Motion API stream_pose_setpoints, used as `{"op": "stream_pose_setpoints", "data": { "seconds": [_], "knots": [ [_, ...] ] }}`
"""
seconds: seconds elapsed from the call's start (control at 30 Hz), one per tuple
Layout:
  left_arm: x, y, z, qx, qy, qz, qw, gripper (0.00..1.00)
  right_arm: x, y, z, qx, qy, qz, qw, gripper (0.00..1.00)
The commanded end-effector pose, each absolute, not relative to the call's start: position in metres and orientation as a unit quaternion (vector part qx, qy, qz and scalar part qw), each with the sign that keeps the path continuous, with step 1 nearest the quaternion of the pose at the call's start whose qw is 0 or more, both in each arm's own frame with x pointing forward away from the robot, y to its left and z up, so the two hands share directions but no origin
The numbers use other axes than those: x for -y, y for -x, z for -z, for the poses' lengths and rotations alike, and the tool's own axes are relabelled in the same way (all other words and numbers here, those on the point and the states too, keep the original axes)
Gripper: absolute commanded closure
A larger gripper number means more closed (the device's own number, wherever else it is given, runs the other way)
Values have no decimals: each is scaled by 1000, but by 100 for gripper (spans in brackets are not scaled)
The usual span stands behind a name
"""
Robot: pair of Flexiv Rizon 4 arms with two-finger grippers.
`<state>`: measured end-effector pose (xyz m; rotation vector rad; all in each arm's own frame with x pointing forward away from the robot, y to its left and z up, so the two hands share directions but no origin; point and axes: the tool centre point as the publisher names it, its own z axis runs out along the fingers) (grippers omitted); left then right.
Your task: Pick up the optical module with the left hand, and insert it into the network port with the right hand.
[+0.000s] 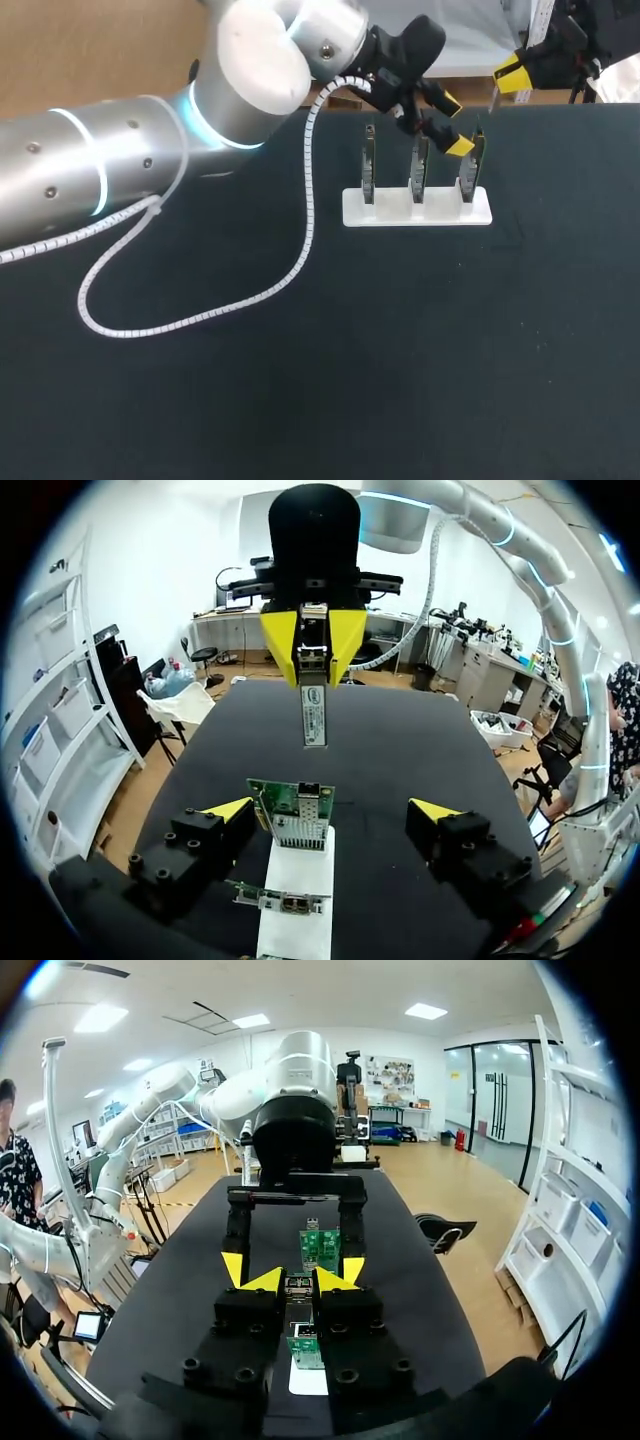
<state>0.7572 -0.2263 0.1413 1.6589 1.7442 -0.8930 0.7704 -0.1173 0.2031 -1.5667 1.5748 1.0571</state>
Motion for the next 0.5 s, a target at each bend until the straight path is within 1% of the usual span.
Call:
{"op": "stream_pose_setpoints", "data": {
  "seconds": [0.03, 0.5],
  "knots": [
    [232, -762, -140, -652, -621, 335, 277, 0, 118, -770, -203, -604, 600, -404, 335, 100],
    [234, -766, -140, -650, -631, 328, 268, 0, 120, -773, -203, -605, 598, -404, 335, 100]
  ]
}}
